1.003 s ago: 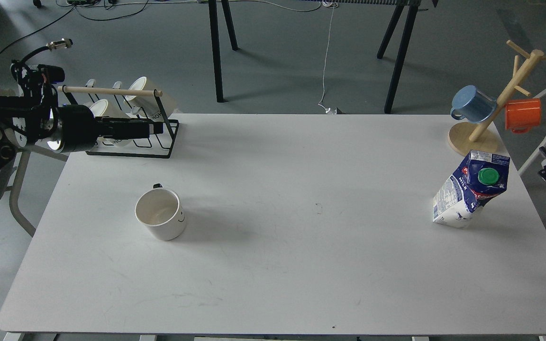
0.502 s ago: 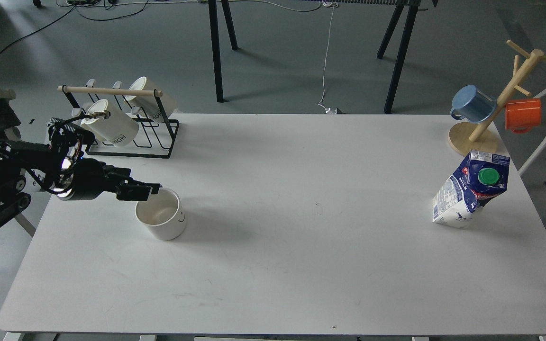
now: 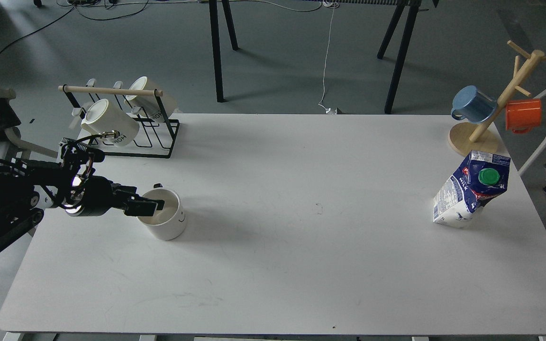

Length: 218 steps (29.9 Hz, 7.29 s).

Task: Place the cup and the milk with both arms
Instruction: 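Grasp the white mug rim with the left gripper, then slide the white mug with the left gripper toward the table center, then release the mug and retract the left gripper toward the wire rack, then reach the right gripper to the milk carton and grasp it, then carry the milk carton with the right gripper beside the white mug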

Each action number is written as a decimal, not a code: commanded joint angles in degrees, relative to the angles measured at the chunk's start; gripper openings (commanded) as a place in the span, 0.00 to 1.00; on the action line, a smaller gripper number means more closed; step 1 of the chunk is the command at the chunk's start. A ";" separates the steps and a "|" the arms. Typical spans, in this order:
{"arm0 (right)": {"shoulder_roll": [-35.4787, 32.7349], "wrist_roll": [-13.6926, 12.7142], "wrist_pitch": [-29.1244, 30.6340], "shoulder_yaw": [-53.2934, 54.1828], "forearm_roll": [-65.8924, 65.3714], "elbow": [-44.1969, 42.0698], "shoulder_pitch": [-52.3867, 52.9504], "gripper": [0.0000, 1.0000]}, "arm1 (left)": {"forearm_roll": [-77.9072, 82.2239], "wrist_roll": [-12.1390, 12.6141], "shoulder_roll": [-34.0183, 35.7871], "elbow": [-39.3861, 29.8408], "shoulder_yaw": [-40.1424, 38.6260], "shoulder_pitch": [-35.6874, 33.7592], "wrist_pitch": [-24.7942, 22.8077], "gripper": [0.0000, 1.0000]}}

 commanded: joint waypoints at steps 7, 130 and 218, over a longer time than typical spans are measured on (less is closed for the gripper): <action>0.00 0.08 0.00 -0.01 0.00 -0.11 -0.17 0.95 | 0.86 -0.01 -1.57 2.75 0.02 0.48 0.03 0.87; 18.19 1.93 0.00 -10.91 8.70 1.47 -2.55 0.96 | -52.93 -0.01 -13.08 4.68 -7.36 -4.71 -3.53 0.86; 39.55 1.84 0.00 -17.50 -5.80 4.98 0.80 0.44 | -51.96 -0.01 -12.03 6.44 -6.84 -0.75 -3.53 0.90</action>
